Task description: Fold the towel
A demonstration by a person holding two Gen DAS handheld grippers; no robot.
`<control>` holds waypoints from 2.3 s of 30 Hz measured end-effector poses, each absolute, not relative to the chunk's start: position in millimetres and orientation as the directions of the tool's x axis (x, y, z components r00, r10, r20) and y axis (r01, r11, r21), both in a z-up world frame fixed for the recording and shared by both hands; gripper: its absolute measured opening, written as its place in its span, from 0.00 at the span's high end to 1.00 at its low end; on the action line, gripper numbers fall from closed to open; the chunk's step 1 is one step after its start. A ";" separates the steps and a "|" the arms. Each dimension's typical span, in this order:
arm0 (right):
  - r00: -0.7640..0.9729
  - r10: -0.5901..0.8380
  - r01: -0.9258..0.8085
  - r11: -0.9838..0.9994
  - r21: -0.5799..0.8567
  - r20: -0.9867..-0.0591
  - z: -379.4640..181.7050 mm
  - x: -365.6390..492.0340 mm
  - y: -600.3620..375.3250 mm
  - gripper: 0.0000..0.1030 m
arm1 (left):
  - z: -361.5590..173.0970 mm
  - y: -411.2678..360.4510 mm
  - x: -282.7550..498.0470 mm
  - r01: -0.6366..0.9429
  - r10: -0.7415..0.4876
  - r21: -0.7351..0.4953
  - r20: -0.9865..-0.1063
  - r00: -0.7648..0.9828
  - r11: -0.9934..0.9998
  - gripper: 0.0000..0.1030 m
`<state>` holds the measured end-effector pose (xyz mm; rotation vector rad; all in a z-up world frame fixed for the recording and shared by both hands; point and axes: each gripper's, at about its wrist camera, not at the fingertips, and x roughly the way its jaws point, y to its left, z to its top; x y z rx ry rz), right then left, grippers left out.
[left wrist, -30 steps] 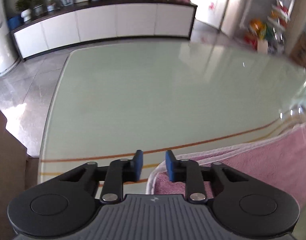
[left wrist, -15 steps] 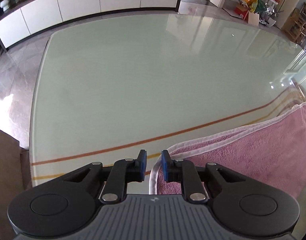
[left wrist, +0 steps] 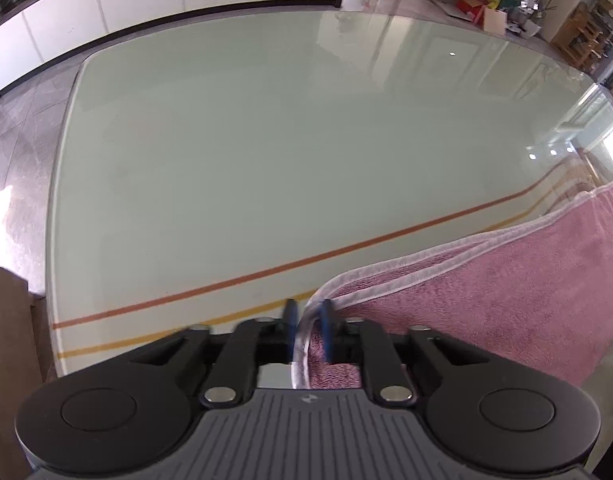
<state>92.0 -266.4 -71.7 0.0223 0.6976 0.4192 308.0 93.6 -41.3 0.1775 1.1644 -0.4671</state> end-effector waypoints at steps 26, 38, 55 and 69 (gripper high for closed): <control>0.672 0.369 -0.376 0.917 0.134 -0.642 -85.8 92.1 -262.2 0.21 | -48.3 96.0 299.3 0.400 -0.343 -0.170 -0.842 0.415 0.900 0.96; 0.646 0.490 -0.525 0.842 0.125 -0.586 -23.9 147.8 -260.8 0.66 | -5.5 83.7 226.6 0.492 -0.387 -0.122 -0.786 0.483 0.862 0.14; 0.257 0.502 -0.910 0.413 -0.032 -0.826 -60.2 310.4 -130.5 0.79 | -52.1 64.0 146.3 0.484 -0.249 0.029 -0.830 0.500 0.875 0.24; 0.219 0.486 -0.920 0.392 -0.013 -0.846 -59.6 316.0 -126.5 0.94 | -59.7 73.4 144.3 0.446 -0.269 -0.012 -0.812 0.518 0.895 0.13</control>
